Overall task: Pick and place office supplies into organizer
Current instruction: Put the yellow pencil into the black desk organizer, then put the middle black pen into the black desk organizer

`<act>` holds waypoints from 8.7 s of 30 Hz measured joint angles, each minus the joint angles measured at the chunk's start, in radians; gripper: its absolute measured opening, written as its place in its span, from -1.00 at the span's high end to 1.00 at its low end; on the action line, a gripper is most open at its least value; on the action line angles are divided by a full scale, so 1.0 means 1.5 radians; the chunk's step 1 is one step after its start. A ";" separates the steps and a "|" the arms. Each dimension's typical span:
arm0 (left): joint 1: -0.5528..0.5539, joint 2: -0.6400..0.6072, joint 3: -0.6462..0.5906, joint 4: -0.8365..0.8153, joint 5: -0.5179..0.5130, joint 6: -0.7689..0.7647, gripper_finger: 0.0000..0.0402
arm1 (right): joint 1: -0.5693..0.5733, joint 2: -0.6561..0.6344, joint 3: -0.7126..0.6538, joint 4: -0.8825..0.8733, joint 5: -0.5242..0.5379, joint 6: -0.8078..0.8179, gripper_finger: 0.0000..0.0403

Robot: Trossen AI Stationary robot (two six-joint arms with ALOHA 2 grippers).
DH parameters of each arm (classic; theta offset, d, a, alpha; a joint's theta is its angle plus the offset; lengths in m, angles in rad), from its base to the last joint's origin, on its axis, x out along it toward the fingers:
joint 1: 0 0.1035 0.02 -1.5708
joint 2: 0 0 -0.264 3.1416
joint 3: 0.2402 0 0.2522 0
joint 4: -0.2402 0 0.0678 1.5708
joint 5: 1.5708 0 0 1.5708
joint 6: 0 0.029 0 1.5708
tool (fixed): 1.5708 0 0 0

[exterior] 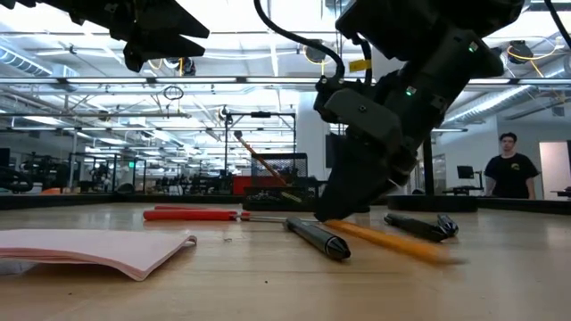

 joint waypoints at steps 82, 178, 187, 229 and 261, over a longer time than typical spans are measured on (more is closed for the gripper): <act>0.001 0.000 0.000 -0.018 0.008 -0.016 0.11 | 0.112 0.003 -0.184 0.427 0.040 -0.245 0.10; 0.001 0.000 0.000 -0.020 0.013 0.013 0.11 | -0.018 -0.030 -0.192 0.708 -0.193 -0.401 1.00; 0.001 0.000 0.000 -0.019 0.013 0.001 0.11 | 0.093 -0.029 -0.191 0.690 -0.113 -0.335 0.74; 0.001 0.000 0.000 -0.025 0.014 -0.013 0.11 | 0.221 -0.229 -0.305 0.368 0.248 -0.272 0.38; 0.001 0.000 0.000 -0.024 0.014 -0.006 0.11 | 0.209 -0.219 -0.558 0.571 0.224 -0.175 0.50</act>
